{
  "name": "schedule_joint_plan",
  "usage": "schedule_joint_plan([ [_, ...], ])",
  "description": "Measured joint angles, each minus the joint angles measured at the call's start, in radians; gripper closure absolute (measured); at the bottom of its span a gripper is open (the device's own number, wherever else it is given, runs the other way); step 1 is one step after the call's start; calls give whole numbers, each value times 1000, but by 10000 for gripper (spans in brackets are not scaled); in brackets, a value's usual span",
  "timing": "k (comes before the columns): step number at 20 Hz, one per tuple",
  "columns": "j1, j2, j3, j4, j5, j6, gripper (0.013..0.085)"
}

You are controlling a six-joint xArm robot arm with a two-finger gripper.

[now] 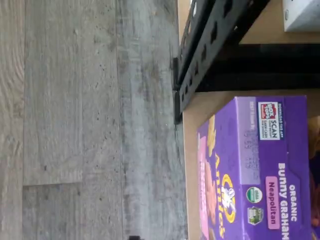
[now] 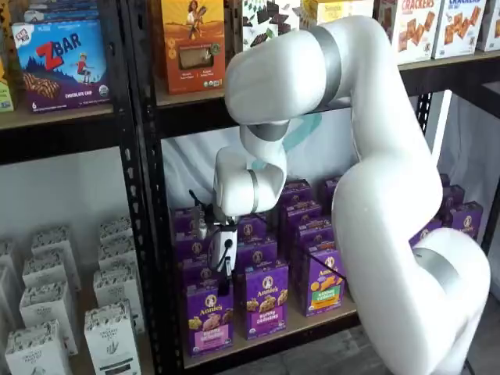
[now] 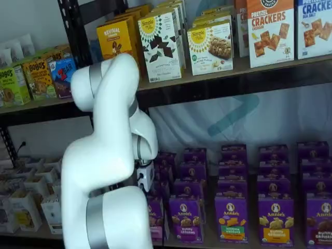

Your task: Pick up the purple box with a pink patch in the middle, on the bottom shelf, the first box from the left

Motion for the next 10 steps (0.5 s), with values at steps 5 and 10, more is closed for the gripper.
schedule_joint_plan([
  [5, -2, 26, -31, 14, 4, -15, 130],
  [10, -1, 50, -63, 20, 17, -17, 130],
])
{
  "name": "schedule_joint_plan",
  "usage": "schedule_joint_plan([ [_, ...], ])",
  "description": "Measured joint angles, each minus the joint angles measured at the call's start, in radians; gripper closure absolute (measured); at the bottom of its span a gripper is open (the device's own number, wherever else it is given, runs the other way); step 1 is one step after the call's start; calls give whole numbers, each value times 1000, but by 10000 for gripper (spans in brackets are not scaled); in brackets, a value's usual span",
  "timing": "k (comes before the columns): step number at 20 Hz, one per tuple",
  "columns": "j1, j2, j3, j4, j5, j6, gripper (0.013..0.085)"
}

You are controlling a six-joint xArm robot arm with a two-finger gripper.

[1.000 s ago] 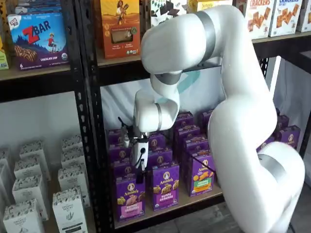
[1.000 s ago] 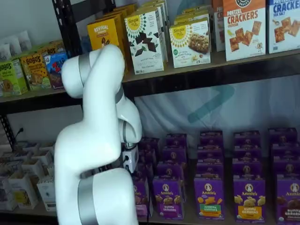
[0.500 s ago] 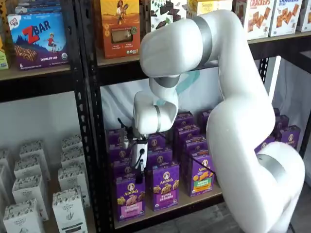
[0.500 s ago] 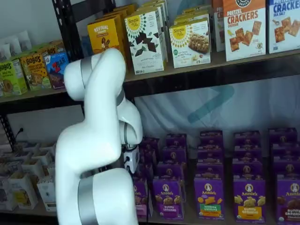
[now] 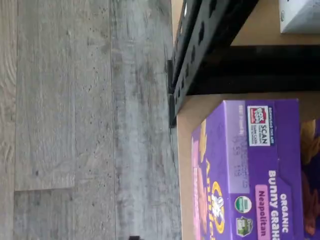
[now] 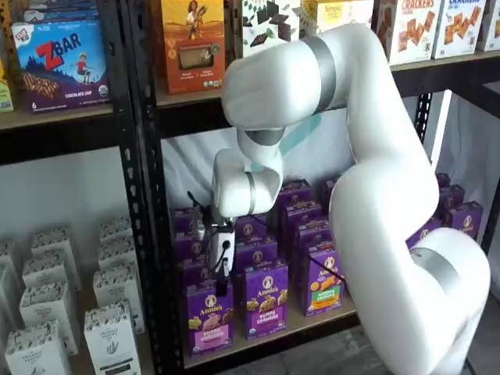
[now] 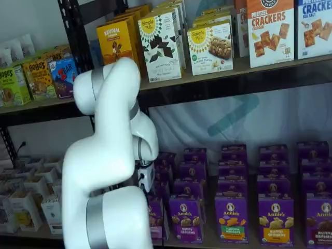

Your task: Pick up the purple box with a pink patch in the middle, on the bottom shelf, the first box from the left

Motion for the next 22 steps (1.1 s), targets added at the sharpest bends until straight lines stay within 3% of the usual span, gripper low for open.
schedule_joint_plan([
  [13, 16, 82, -93, -44, 7, 57, 130],
  [22, 20, 136, -160, -99, 36, 112, 130],
])
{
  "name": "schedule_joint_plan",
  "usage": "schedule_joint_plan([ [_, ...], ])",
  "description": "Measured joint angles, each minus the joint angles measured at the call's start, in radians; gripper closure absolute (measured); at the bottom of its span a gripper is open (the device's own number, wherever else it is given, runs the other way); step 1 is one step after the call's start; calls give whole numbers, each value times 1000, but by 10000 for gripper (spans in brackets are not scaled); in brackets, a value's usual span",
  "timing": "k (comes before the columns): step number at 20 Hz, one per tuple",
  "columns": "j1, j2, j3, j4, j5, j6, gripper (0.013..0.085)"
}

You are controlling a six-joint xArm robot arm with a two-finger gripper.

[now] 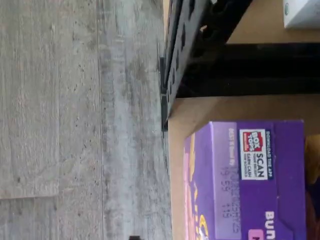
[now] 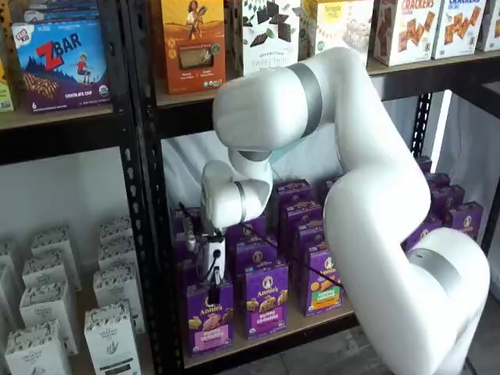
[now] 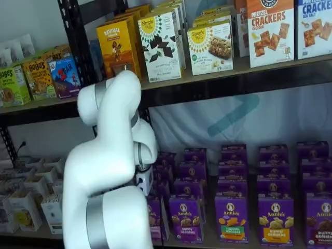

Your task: Pick up the purple box with a pink patch in the middle, on the bottom shelf, the first box from the left

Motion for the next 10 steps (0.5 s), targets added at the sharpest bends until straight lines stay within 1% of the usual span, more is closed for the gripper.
schedule_joint_plan([
  [3, -1, 18, -23, -27, 15, 24, 130],
  [10, -1, 53, -62, -67, 22, 59, 130],
])
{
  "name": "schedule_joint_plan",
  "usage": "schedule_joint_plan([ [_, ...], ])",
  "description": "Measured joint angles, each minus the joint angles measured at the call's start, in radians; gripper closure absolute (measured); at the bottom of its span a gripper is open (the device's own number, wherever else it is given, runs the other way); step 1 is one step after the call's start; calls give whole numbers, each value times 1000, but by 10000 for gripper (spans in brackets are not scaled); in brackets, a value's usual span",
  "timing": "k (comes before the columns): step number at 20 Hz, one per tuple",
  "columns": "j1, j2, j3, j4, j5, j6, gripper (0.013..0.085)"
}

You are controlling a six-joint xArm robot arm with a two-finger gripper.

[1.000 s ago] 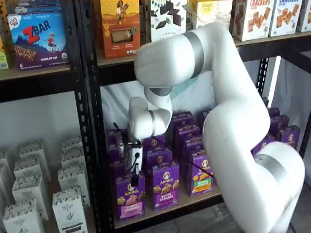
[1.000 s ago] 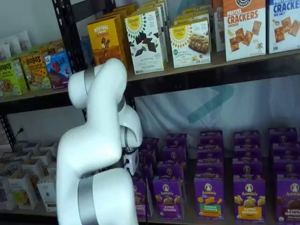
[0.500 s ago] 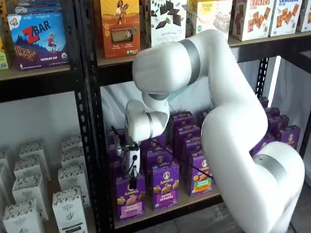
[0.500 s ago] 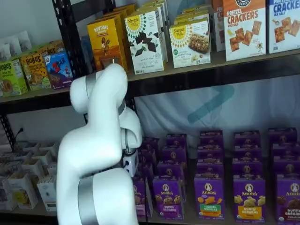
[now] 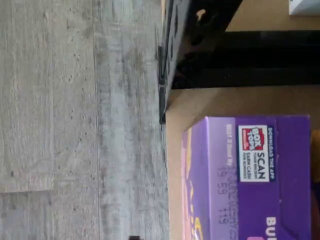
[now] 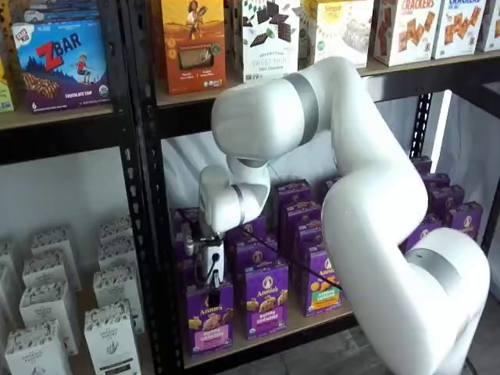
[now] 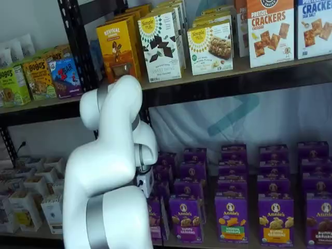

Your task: Pick up the purple box with a pink patch in the middle, on the bottom shelf, the first box from the left

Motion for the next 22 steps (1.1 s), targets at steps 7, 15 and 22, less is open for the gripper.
schedule_joint_plan([
  [7, -1, 22, -27, -9, 12, 7, 130],
  [15, -4, 26, -27, -9, 8, 4, 130],
  [22, -1, 30, -18, -18, -32, 14, 130],
])
